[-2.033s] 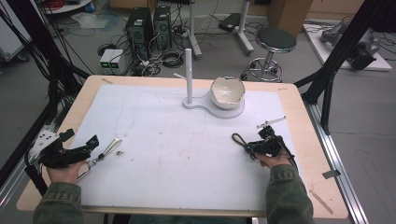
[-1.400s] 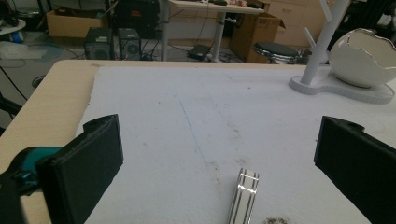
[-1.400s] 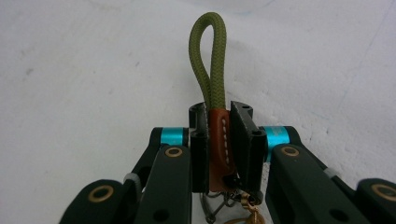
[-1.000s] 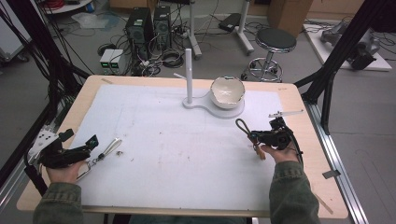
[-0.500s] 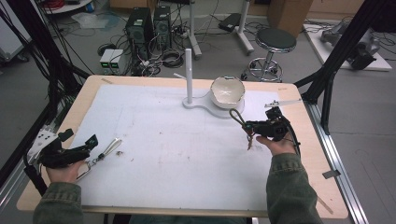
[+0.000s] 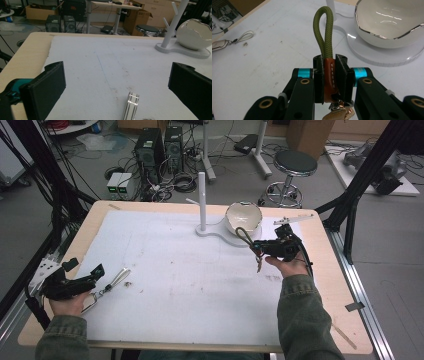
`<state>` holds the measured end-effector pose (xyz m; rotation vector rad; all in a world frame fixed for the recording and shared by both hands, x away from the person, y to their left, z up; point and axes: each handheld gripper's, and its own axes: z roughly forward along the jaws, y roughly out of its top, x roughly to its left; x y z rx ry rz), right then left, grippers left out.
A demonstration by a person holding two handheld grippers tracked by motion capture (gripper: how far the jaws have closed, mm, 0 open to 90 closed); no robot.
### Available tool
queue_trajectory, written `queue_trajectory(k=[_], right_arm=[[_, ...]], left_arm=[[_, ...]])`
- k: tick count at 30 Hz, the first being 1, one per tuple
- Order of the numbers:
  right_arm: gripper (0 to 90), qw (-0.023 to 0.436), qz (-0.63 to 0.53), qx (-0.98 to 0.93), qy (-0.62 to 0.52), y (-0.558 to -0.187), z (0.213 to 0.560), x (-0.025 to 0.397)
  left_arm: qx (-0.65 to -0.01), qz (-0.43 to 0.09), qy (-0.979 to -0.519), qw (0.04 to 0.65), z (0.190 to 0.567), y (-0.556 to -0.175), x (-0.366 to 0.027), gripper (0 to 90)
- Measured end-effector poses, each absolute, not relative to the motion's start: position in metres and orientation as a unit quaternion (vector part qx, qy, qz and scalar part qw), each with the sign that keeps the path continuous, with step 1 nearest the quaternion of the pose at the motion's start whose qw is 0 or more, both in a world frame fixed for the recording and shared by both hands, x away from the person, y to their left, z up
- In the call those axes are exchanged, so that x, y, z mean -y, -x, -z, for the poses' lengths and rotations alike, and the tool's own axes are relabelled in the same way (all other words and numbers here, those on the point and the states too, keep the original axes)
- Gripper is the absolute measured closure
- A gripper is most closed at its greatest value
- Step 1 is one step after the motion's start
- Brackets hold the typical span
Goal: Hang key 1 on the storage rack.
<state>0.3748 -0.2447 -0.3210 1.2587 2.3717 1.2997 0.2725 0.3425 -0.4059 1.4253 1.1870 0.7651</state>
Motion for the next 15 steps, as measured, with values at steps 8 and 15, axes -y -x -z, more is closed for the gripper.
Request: queue_trajectory(k=[8,15], right_arm=[[77.9,0.078,-0.446,-0.789,-0.416,-0.382,0.312,0.233],[77.9,0.072,-0.448,-0.789,-0.414,-0.388,0.31,0.225]], left_arm=[[-0.499,-0.321,-0.6,0.537,0.406,-0.272,-0.342,1.7],[-0.499,-0.321,-0.599,0.537,0.406,-0.272,-0.342,1.7]])
